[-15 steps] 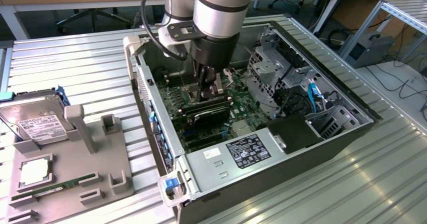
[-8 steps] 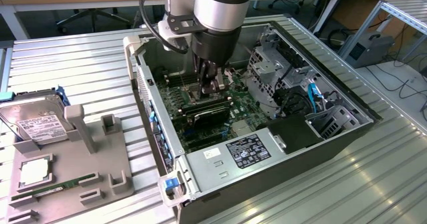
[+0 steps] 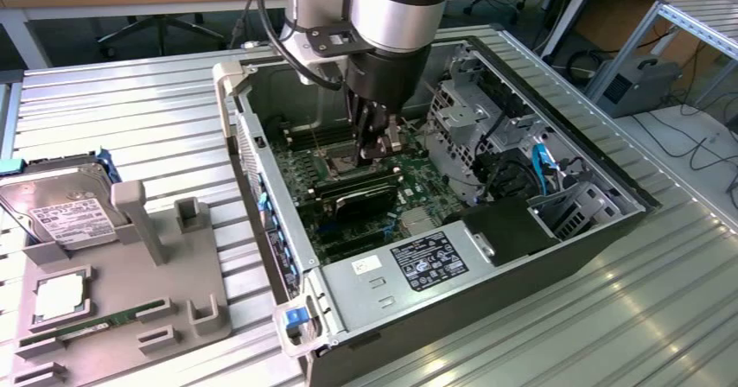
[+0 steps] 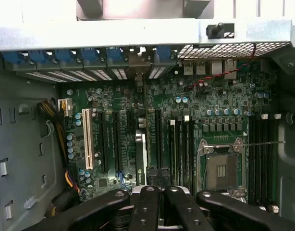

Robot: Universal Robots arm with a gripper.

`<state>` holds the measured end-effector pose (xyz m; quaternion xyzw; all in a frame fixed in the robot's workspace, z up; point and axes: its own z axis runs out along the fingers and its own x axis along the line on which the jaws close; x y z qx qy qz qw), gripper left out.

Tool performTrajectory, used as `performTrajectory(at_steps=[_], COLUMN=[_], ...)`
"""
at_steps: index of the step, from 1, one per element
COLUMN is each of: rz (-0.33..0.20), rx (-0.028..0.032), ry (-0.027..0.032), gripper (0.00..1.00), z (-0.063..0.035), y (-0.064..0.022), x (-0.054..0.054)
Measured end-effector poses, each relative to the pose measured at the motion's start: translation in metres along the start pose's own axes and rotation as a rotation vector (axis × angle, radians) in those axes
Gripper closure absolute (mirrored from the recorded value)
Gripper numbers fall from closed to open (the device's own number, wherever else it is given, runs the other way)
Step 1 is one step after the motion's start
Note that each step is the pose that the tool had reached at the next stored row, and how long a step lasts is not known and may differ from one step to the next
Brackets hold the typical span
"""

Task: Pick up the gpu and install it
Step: 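Press down on the gpu until it lock into place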

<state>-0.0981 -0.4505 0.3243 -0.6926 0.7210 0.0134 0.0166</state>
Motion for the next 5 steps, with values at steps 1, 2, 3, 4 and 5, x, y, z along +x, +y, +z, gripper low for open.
performTrajectory(at_steps=[1,2,3,4,5], rz=[0.000,0.000,0.000,0.000,0.000], rx=[0.0000,0.0000,0.0000,0.0000,0.0000], ry=[0.0001,0.0001,0.0001,0.0001,0.0000], gripper=[0.89,0.89,0.89,0.89,0.89], z=[0.0000,0.0000,0.0000,0.0000,0.0000], y=[0.0000,-0.0001,-0.0001,-0.0001,-0.0001], x=[-0.0001,0.0000,0.0000,0.0000,0.0000])
